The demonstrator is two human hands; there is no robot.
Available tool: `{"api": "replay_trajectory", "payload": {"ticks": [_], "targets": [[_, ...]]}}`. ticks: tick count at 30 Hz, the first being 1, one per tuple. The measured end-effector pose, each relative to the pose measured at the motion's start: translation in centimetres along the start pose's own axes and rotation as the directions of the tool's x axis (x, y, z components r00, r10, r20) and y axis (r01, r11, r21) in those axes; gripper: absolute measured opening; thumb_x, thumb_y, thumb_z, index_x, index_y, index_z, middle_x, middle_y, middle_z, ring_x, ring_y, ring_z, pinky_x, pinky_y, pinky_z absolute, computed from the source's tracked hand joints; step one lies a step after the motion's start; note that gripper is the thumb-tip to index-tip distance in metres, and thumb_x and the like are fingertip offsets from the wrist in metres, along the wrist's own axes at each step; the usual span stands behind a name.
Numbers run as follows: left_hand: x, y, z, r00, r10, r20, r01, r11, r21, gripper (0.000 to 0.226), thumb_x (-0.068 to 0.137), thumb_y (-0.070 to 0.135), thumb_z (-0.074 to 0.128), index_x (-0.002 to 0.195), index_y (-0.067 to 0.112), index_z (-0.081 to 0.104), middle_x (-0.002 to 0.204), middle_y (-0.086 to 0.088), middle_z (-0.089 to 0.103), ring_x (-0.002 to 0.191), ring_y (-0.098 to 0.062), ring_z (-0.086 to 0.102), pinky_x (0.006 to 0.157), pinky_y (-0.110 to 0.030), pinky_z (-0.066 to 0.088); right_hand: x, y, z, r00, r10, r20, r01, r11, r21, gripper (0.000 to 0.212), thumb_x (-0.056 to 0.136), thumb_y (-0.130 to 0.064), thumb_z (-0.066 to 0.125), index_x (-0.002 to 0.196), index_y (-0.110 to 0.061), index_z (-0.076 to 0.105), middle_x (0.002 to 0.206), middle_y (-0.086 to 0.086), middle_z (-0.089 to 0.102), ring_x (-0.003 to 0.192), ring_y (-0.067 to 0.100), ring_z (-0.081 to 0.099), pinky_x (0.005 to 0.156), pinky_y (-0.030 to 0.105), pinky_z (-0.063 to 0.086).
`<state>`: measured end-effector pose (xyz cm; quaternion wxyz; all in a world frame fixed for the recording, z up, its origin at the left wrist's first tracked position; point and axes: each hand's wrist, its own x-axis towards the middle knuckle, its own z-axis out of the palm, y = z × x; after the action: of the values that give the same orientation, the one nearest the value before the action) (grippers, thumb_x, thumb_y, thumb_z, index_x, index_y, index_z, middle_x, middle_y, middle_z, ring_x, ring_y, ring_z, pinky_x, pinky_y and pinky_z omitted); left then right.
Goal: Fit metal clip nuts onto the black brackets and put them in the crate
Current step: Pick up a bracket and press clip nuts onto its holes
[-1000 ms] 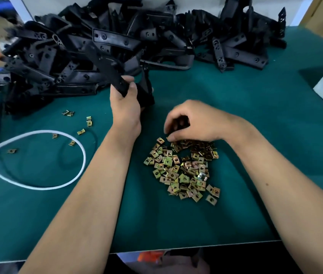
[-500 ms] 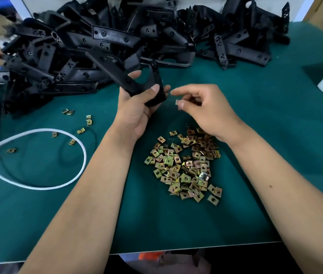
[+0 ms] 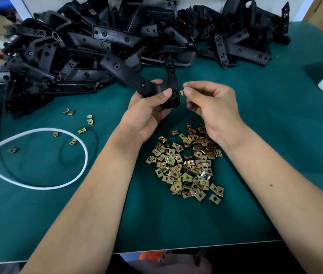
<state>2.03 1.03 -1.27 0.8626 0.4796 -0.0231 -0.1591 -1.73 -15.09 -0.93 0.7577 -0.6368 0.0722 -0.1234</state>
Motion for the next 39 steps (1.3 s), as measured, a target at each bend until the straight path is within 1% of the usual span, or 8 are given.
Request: {"api": "replay_trajectory", "payload": {"ticks": [3,6,12,17,23,26,35,39], "targets": [[-0.04,-0.05,0.12,1.000,-0.005,0.009,0.006,1.000,-0.011,0.027,0.090,-0.002,0.068,0.106,0.019,0.061,0.098,-0.006,0.075,0.087,-0.019,0.073,0.073,-0.029,0.059,-0.03,0.07,0.20,1.000,0.018,-0.016,-0.017,0.999,0.027,0.010,0.089,-0.002,0.077,0.096,-0.007,0.080,0.081,0.006,0.076,0.071,0.016,0.067,0.074,0.028,0.058],[-0.08,-0.06,0.17,1.000,-0.007,0.011,0.008,1.000,-0.018,0.026,0.091,-0.003,0.067,0.106,0.017,0.061,0.095,-0.007,0.075,0.084,-0.018,0.073,0.070,-0.029,0.059,0.03,0.13,0.19,0.999,0.021,-0.031,-0.020,1.000,0.010,0.010,0.088,-0.002,0.078,0.096,-0.007,0.080,0.079,0.006,0.076,0.069,0.016,0.068,0.073,0.028,0.059],[-0.16,0.01,0.17,1.000,-0.015,0.018,0.015,1.000,-0.011,0.022,0.091,-0.002,0.067,0.102,0.017,0.064,0.094,-0.006,0.076,0.083,-0.017,0.073,0.071,-0.029,0.059,0.12,0.20,0.08,1.000,0.011,-0.019,-0.012,1.000,-0.028,0.009,0.087,-0.002,0.079,0.093,-0.008,0.081,0.076,0.007,0.075,0.070,0.015,0.069,0.073,0.029,0.059],[-0.16,0.11,0.12,0.999,-0.033,0.014,0.033,0.999,0.006,0.023,0.089,0.000,0.068,0.105,0.016,0.063,0.094,-0.005,0.076,0.083,-0.016,0.073,0.072,-0.029,0.059,0.27,0.10,-0.11,1.000,0.017,0.019,-0.016,0.998,-0.063,0.008,0.087,-0.001,0.078,0.091,-0.008,0.080,0.075,0.005,0.074,0.070,0.015,0.068,0.075,0.029,0.060],[-0.21,0.21,0.05,0.998,-0.048,0.032,0.048,0.999,0.015,0.023,0.088,0.000,0.069,0.104,0.015,0.063,0.093,-0.004,0.076,0.082,-0.015,0.073,0.071,-0.029,0.059,0.15,-0.23,-0.25,0.999,0.011,0.047,-0.006,0.996,-0.091,0.009,0.086,0.000,0.078,0.091,-0.008,0.079,0.075,0.004,0.075,0.066,0.012,0.067,0.065,0.023,0.056],[-0.14,0.24,0.12,0.998,-0.056,0.023,0.056,0.998,0.027,0.024,0.089,0.002,0.069,0.106,0.015,0.062,0.091,-0.003,0.076,0.081,-0.015,0.073,0.071,-0.029,0.059,-0.03,-0.36,-0.25,0.999,-0.010,0.043,0.014,0.995,-0.099,0.013,0.086,0.001,0.078,0.093,-0.009,0.076,0.078,0.005,0.075,0.065,0.012,0.066,0.061,0.022,0.053],[-0.23,0.26,0.21,0.998,-0.055,0.012,0.055,0.998,0.024,0.030,0.086,0.004,0.072,0.112,0.015,0.062,0.092,-0.002,0.076,0.079,-0.013,0.073,0.068,-0.026,0.058,-0.13,-0.50,-0.17,0.999,0.006,0.034,-0.004,0.999,-0.049,0.016,0.084,0.002,0.079,0.095,-0.009,0.073,0.080,0.005,0.073,0.069,0.014,0.064,0.064,0.025,0.054],[-0.31,-0.01,0.38,0.999,-0.052,0.011,0.051,0.998,0.020,0.023,0.090,0.002,0.070,0.107,0.015,0.063,0.091,-0.001,0.076,0.080,-0.013,0.072,0.068,-0.026,0.057,-0.26,-0.58,-0.13,0.999,-0.006,0.048,0.009,0.999,-0.051,0.015,0.085,0.003,0.077,0.090,-0.010,0.071,0.076,0.004,0.069,0.068,0.014,0.062,0.063,0.025,0.053]]}}
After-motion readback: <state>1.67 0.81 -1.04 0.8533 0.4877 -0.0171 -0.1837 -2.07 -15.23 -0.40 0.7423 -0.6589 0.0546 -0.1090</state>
